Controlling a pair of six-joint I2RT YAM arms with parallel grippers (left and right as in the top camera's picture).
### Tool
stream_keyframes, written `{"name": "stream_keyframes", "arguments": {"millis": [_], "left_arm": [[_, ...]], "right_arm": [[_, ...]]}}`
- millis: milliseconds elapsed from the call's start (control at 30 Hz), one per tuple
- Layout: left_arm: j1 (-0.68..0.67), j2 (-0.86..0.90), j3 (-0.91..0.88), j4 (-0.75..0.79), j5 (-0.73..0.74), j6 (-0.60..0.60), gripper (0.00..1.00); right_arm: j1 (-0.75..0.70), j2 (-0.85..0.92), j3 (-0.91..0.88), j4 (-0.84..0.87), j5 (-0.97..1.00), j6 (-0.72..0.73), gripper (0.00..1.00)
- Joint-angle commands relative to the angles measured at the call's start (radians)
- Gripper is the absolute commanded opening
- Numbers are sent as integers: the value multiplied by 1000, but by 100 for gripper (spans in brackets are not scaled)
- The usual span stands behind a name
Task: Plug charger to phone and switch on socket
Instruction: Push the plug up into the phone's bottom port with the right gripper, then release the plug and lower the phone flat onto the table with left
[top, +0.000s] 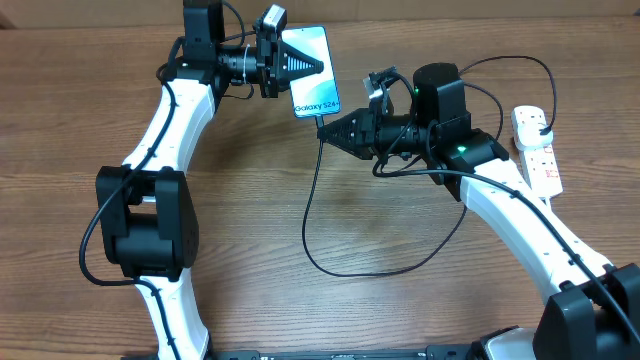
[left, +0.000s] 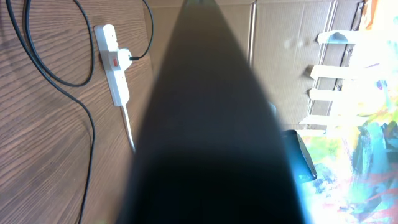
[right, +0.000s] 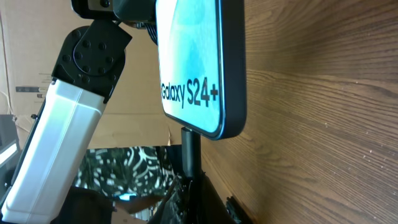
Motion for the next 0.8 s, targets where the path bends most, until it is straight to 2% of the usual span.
{"name": "stream_keyframes", "arguments": {"millis": [0,700,767], "left_arm": [[-21,-2,13,3,92,-5,4],[-37,-2,13,3,92,10,4],[-32,-2,13,3,92,31,4]], "right_arm": [[-23,3,9,27,105,8,4],[-23,52,9,93,94,0,4],[-23,52,9,77,91,-19,9]]}}
